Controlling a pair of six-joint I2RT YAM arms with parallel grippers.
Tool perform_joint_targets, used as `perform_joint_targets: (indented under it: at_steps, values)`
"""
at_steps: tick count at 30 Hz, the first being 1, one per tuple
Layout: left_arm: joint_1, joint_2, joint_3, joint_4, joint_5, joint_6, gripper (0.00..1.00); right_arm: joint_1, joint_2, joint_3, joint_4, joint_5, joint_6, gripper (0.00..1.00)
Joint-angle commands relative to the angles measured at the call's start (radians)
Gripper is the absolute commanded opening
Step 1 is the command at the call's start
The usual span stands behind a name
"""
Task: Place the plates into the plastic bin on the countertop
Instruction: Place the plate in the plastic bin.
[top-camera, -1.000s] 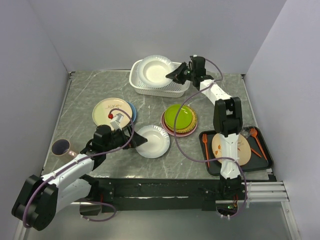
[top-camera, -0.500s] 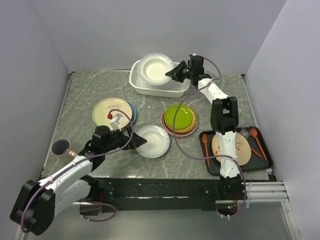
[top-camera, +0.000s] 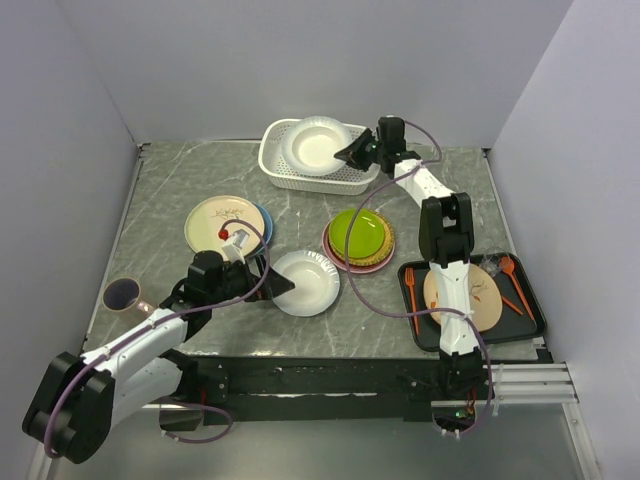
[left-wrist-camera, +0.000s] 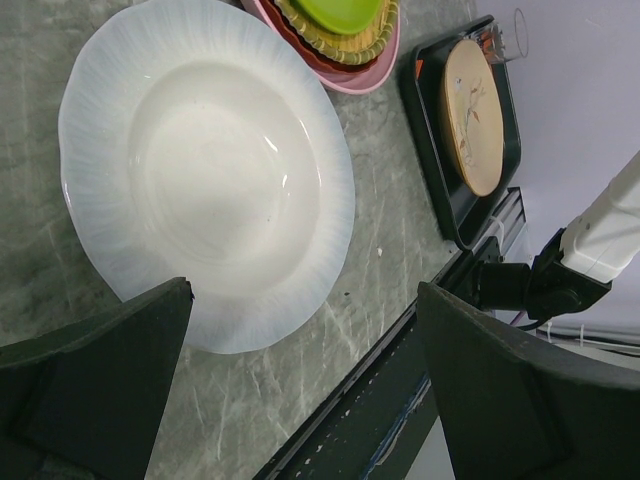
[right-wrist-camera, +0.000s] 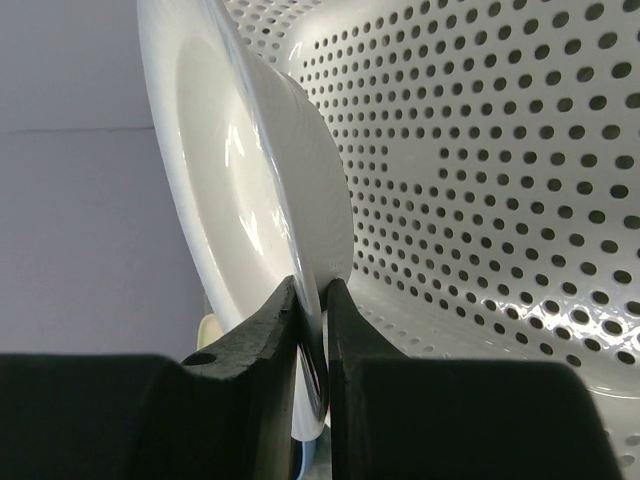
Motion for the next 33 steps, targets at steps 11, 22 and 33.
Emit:
perform_joint_targets:
  at_steps: [11, 22, 33]
  values:
    - [-0.006, 0.008, 0.038, 0.033, 0.016, 0.030, 0.99, -0.039, -0.014, 0.087, 0.140, 0.013, 0.039, 0.00]
    - [-0.006, 0.036, 0.038, 0.036, 0.019, 0.040, 0.99, -0.033, 0.028, 0.081, 0.122, 0.024, 0.022, 0.00]
    - [-0.008, 0.025, 0.038, 0.041, 0.019, 0.037, 0.99, -0.022, 0.034, 0.073, 0.091, 0.011, -0.010, 0.12]
